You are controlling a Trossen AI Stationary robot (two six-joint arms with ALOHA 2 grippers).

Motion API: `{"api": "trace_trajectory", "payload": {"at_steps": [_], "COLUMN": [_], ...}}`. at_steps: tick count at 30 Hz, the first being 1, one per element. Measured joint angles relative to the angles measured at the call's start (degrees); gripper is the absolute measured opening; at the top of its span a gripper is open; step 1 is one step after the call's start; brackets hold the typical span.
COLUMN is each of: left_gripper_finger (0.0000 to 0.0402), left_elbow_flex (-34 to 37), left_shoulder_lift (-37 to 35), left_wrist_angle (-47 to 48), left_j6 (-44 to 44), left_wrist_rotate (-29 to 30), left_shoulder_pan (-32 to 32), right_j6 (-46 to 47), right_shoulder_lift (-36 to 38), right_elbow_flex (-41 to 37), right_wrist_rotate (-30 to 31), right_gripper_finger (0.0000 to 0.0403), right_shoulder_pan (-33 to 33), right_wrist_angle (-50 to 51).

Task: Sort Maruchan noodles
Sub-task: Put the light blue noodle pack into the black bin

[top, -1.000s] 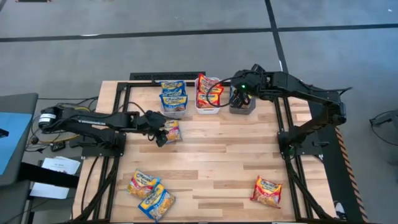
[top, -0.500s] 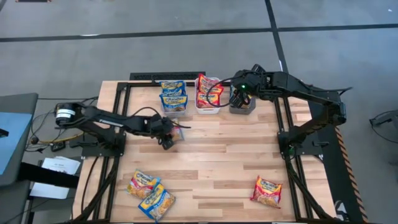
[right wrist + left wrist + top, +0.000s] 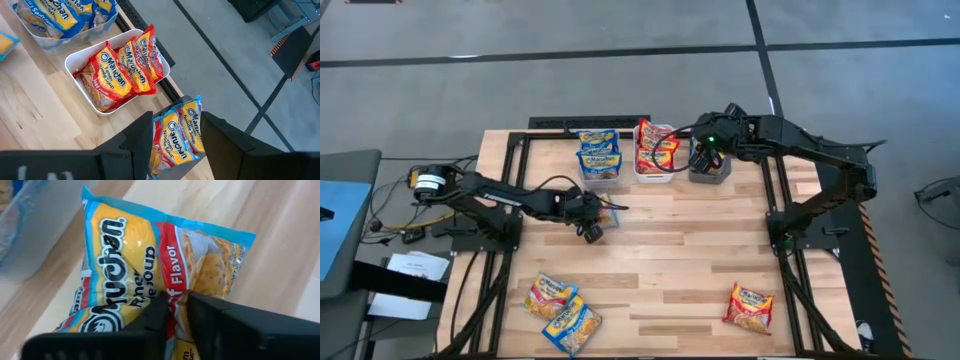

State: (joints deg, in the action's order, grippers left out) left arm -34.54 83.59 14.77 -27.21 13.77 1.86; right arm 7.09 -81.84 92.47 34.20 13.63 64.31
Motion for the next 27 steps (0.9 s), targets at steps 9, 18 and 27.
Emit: {"api": "trace_trajectory", "payload": {"at_steps": [9,18,27], "left_gripper_finger": [0.0001,0.0001,0.0], "left_elbow_flex": [-0.9,-6.9,-11.9], "left_shoulder_lift": [-1.3,-3.8,-3.8], "left_wrist_angle": [-1.7,-2.0,-2.1], "left_j6": [1.4,7.7,14.3], "left_wrist_rotate": [-2.0,-1.4,0.3], "left_shoulder_pan": [-2.0,-3.9,-5.3], "right_j6": [0.0,1.7,6.6], "right_shoulder_lift": [0.0,0.0,0.0], "right_elbow_flex": [0.0,0.0,0.0], "right_wrist_rotate": [-1.0,-9.0,-37.2], "right_gripper_finger": [0.0185,0.0185,0.0185], "right_shoulder_pan": [0.0,0.0,-0.4], "right_wrist_angle": [-0.1,-0.5,1.5]}}
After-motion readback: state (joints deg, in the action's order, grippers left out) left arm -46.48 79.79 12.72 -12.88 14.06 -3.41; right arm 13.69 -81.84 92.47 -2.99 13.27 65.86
